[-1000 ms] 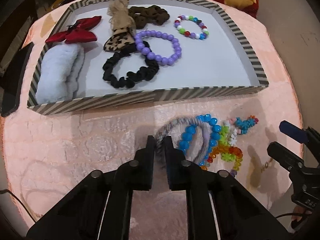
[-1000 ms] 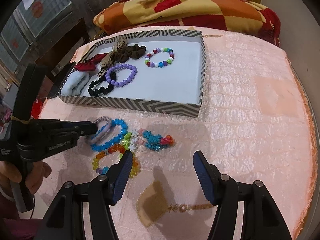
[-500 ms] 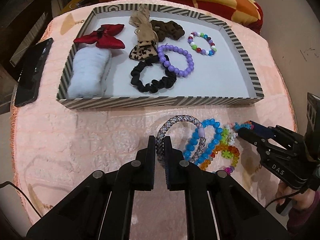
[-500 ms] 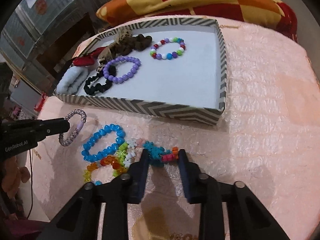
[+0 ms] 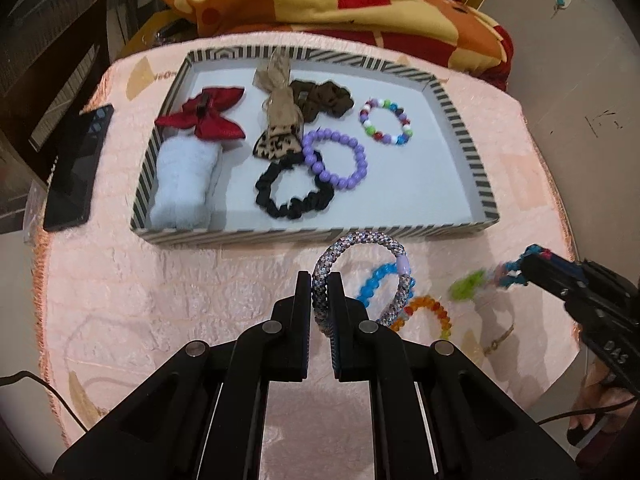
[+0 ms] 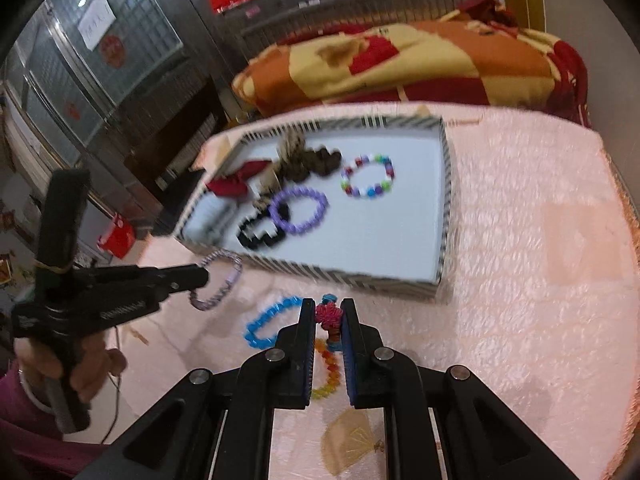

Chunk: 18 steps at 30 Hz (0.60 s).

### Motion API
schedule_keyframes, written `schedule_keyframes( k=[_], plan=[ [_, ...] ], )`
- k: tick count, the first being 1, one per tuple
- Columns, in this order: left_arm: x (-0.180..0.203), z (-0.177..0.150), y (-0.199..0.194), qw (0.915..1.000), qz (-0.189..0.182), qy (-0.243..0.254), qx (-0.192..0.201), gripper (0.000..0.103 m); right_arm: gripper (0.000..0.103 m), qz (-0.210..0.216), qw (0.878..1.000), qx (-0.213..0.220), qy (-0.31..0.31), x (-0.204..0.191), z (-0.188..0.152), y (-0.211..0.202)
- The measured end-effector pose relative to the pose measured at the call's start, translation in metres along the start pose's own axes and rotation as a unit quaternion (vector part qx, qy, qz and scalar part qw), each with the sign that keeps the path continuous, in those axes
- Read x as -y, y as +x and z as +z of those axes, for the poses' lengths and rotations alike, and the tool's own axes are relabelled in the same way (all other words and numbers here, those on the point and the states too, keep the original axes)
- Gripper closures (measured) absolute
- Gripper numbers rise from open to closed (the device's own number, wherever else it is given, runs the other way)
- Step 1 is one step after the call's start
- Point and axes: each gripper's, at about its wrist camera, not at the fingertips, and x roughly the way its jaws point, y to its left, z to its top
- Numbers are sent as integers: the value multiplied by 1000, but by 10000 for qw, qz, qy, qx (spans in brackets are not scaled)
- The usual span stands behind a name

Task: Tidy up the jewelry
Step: 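Grasp the silver rope bracelet with the left gripper while the right grasps the green-flower bracelet, then carry both bracelets into the tray and open both grippers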

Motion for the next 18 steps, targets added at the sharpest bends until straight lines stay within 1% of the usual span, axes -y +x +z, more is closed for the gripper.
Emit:
schedule_keyframes(
  k=[5, 9, 18],
  plan=[
    [5, 10, -12, 9999, 26, 22, 139, 96, 92, -65, 9996, 248, -122, -5, 15, -21],
    [7, 17, -21, 9996, 68, 34, 283, 96, 91, -85, 9993, 352, -114, -3, 26, -30],
    [13, 31, -34, 9983, 276, 130, 500, 96, 92, -155, 9986, 443, -223, -8, 40, -34]
  ],
)
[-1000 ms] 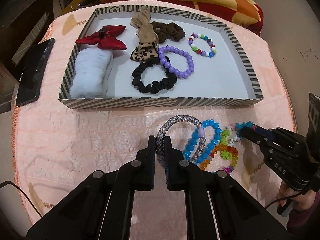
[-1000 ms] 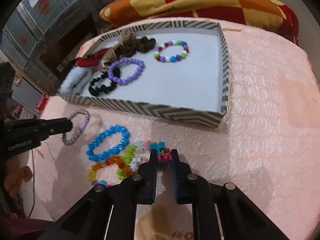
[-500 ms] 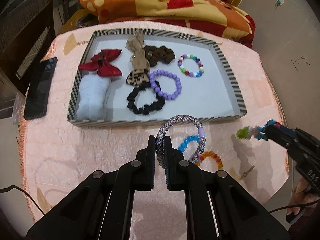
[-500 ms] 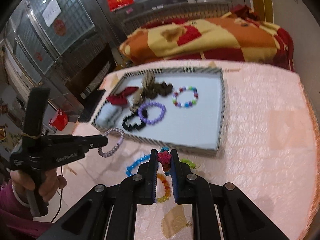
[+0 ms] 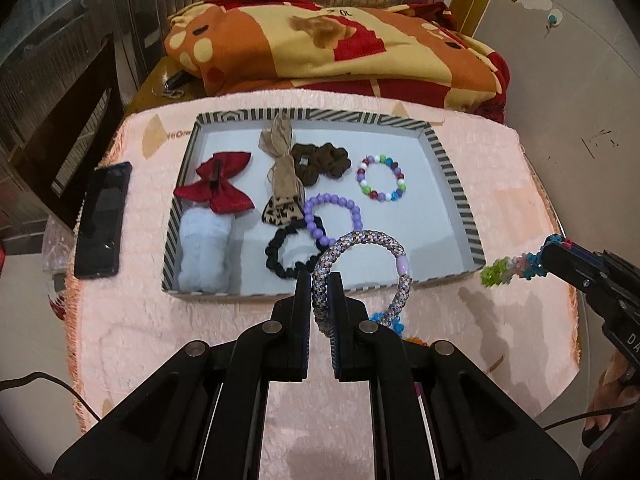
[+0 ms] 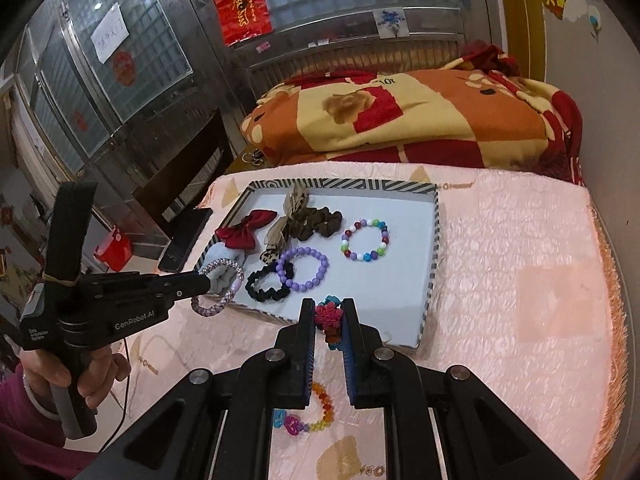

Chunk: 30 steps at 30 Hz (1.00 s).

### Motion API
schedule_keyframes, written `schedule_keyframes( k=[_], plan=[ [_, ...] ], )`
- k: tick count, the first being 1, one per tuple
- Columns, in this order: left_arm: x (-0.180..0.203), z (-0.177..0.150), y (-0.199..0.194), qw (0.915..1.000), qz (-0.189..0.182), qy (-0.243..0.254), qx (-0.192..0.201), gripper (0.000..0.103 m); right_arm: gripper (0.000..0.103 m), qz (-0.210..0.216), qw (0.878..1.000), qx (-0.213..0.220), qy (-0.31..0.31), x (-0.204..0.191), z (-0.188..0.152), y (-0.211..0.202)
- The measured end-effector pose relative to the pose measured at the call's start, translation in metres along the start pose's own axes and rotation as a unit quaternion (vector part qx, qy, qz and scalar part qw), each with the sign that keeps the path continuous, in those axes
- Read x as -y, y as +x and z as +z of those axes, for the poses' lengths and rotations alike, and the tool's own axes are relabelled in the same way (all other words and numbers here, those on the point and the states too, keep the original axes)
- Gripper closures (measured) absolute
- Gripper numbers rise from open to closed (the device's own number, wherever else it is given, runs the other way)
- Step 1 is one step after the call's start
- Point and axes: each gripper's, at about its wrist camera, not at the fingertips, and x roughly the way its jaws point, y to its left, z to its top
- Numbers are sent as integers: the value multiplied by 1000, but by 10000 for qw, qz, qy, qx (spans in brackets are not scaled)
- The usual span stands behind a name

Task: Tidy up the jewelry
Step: 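Carry both bracelets into the tray and open both grippers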

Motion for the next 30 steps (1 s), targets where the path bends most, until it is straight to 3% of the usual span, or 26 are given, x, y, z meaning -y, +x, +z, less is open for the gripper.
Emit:
schedule_keyframes(
  k=[15, 30],
  plan=[
    [16, 22, 18, 9999, 78, 92, -30, 96, 91, -74, 9998, -92, -161, 3, 29, 21],
    [31, 36, 68, 9989, 155, -97, -441, 96, 91, 100, 9967, -807, -26, 28, 29, 92]
  ],
)
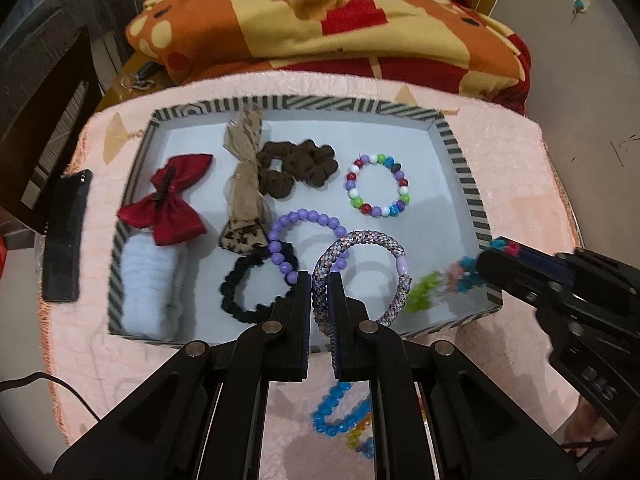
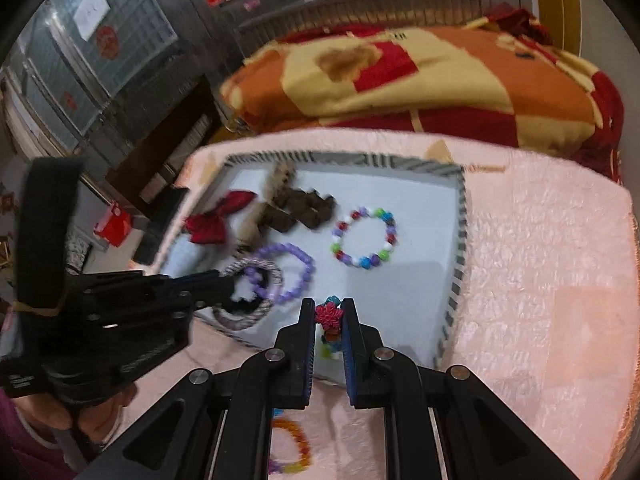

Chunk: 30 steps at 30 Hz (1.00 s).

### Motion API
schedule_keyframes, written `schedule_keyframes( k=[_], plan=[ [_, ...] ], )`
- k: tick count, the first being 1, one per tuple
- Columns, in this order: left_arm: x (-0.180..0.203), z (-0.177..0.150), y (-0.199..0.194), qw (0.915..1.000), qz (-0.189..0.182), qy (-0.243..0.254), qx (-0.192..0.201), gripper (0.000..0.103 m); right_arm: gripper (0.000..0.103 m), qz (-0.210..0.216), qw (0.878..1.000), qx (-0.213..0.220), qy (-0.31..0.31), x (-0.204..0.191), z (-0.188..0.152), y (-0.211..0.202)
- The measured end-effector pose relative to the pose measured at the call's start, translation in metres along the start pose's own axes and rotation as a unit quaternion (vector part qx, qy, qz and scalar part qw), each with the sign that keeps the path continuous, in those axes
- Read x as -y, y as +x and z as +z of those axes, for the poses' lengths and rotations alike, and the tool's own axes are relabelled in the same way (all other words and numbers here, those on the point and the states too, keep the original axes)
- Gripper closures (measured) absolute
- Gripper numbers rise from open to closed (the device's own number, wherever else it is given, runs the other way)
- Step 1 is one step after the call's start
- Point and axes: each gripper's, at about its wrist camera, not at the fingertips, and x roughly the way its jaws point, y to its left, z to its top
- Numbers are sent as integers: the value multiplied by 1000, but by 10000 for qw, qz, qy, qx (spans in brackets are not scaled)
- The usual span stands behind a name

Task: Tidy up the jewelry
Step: 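Carry both bracelets into the tray and open both grippers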

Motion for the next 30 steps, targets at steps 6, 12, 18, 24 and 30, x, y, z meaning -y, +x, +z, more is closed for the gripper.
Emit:
schedule_keyframes(
  k=[6, 12, 18, 24, 30],
  plan=[
    [9, 1, 29, 9996, 71, -21, -287, 96, 91, -184, 9989, -382, 210, 34, 1, 34],
    [19, 5, 50, 9989, 76, -11, -471, 96, 91, -576, 9977, -369, -10, 45, 15, 47],
    [22, 7, 65, 9985, 203, -34, -516, 96, 91, -801, 9958, -413, -155, 51, 27, 58],
    [26, 8, 66, 9984, 317, 7, -471, 96, 90, -519, 9980, -343, 116, 60, 29, 52],
    [29, 9, 64, 9987, 258, 29, -438, 79, 73, -313, 9988, -121, 356, 64, 27, 34]
  ],
)
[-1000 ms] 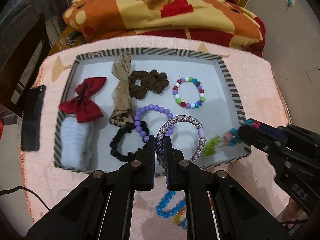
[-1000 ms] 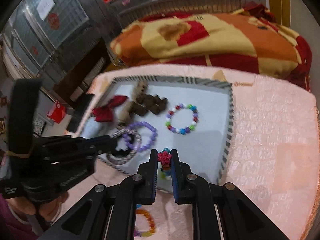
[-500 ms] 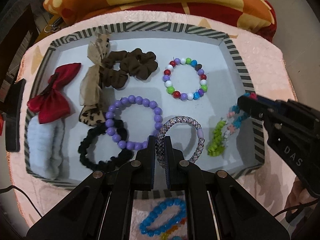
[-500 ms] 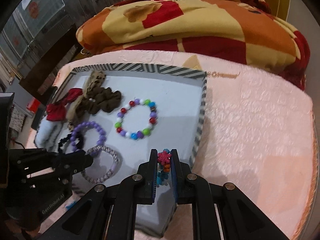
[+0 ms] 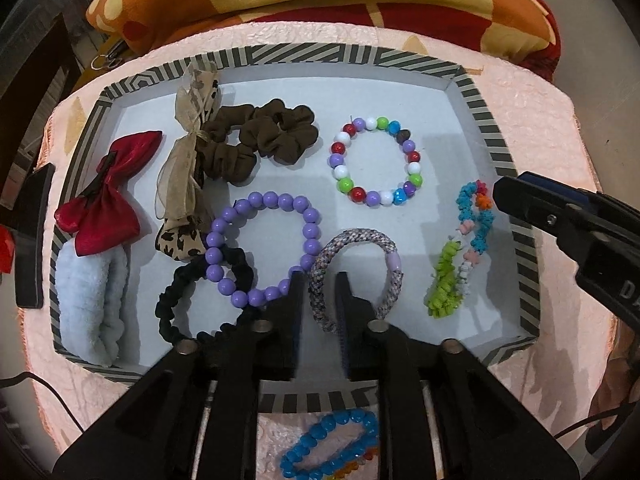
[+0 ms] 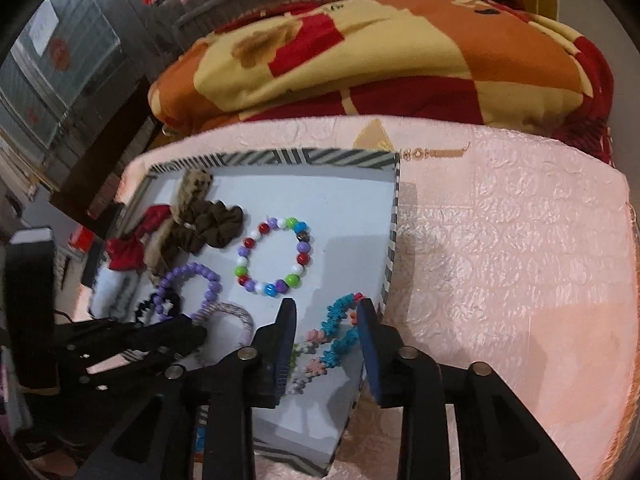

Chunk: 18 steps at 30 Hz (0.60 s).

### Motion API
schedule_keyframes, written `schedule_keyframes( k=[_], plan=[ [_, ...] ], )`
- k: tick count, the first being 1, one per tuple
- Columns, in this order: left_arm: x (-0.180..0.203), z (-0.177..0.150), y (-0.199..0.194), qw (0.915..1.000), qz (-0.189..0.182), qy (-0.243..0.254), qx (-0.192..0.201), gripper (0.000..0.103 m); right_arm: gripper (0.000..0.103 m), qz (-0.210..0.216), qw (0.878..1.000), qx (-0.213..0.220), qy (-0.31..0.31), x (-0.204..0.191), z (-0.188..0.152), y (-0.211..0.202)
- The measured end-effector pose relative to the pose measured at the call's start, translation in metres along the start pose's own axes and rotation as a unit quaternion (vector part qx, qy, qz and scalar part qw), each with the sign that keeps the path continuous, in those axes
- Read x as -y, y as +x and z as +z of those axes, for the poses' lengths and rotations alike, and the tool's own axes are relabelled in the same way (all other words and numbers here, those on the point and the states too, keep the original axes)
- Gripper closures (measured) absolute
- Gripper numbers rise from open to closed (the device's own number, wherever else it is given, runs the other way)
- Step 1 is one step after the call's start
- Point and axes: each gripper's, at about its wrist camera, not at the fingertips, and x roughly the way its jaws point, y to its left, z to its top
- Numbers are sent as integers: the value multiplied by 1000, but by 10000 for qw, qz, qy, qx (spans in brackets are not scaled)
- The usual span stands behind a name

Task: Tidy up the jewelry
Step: 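Carry both bracelets into the tray and open both grippers, then move both grippers back toward the blue and rainbow bracelets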

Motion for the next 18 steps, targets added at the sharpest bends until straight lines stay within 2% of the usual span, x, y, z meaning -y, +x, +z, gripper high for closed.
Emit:
schedule_keyframes(
  k=[3, 7, 10, 12, 14, 18],
  plan=[
    [0, -2, -6, 9999, -18, -36, 111, 61, 72, -39, 9999, 82, 67, 0, -3, -9],
    [-2, -4, -14, 9998, -87, -49, 179, 60, 65, -64, 9995, 146, 265, 3, -11, -21],
    [-6, -6, -21, 9994, -234, -112, 209, 59, 64, -69, 9992, 164, 366, 6, -19, -31],
    [-10, -8, -27, 9988, -354, -208, 261, 49, 63, -77, 9990, 191, 400, 5, -24, -36],
    [-15, -11, -33, 9981, -415, -296, 353, 47, 61, -107, 9987, 236, 430, 4, -29, -42],
    [-19, -15, -44, 9981, -273, -256, 493, 46, 61, -143, 9985, 283, 454, -2, -39, -51]
  ],
)
